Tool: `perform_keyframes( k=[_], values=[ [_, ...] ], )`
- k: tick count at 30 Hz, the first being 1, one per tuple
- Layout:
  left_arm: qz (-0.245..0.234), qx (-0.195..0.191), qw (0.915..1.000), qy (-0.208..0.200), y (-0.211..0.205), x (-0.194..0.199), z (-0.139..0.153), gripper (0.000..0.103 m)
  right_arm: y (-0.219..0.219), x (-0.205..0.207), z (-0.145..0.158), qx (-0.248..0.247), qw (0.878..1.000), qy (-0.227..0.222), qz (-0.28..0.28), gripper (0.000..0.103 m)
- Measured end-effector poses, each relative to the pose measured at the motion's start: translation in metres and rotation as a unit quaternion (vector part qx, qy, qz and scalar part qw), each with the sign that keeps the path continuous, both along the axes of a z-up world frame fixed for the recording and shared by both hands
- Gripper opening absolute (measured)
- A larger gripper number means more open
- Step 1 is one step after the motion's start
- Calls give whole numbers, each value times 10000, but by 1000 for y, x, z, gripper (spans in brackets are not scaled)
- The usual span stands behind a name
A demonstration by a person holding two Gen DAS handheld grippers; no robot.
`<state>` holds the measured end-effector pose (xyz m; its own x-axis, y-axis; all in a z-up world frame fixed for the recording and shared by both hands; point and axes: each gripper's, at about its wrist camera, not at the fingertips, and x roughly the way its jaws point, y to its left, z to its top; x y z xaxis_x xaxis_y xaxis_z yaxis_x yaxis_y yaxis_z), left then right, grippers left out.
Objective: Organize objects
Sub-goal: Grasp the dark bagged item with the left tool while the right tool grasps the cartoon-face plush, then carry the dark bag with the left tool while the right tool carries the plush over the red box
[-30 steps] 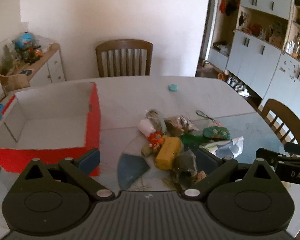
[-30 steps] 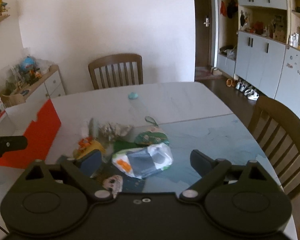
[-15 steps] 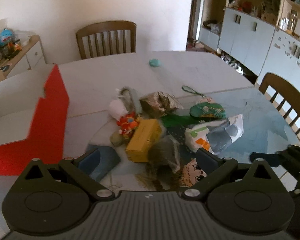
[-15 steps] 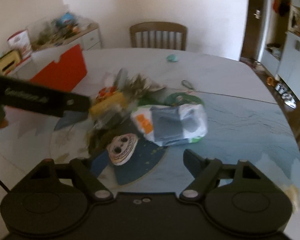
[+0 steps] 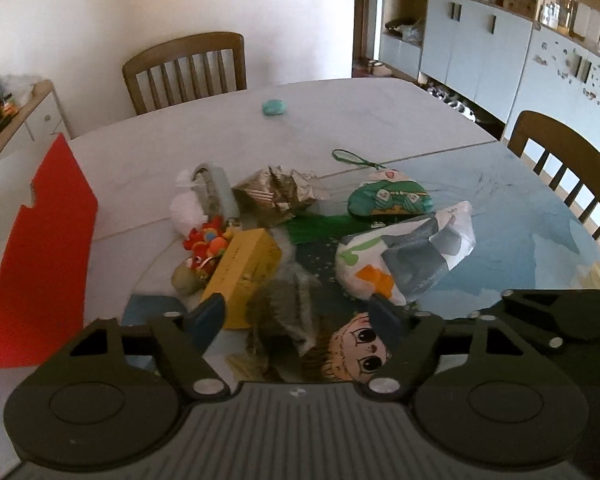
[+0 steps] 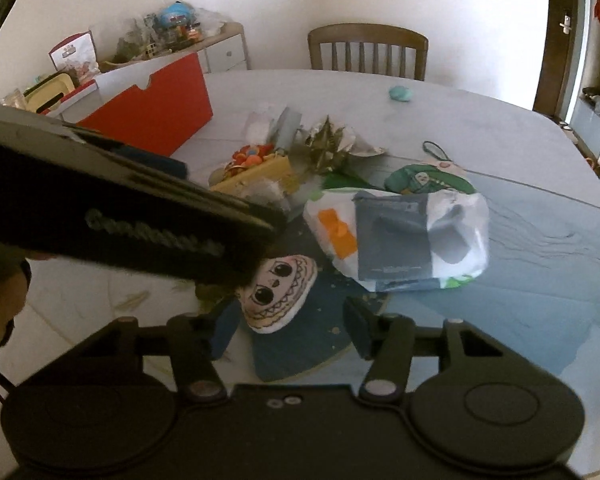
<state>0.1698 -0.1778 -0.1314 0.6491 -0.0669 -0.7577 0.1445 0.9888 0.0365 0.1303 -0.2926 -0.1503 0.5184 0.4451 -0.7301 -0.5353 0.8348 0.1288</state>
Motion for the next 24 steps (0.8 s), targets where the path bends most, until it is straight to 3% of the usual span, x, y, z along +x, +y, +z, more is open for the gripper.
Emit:
perform_keyframes(
  k=[2,6,12,20,24],
  values=[
    [-4,-44,10000,74,-1,3,-2,62,2,1,-2,33,10000,-7,46,52],
    [31,-30,9999,151,-2,7,-6,60,5,3,-3,103,9999,-73,109,48],
    [191,16,9988,441,3,16,-14,38,10,6,-5,34,9998,-151,144,41],
    [254,-97,9985,475,12,14,-12,28,14,7,-4,17,9999,-155,67,37],
    [326,-367,9977,474,26,9,-4,25,12,4,4,55,9998,-189,52,37]
  ],
)
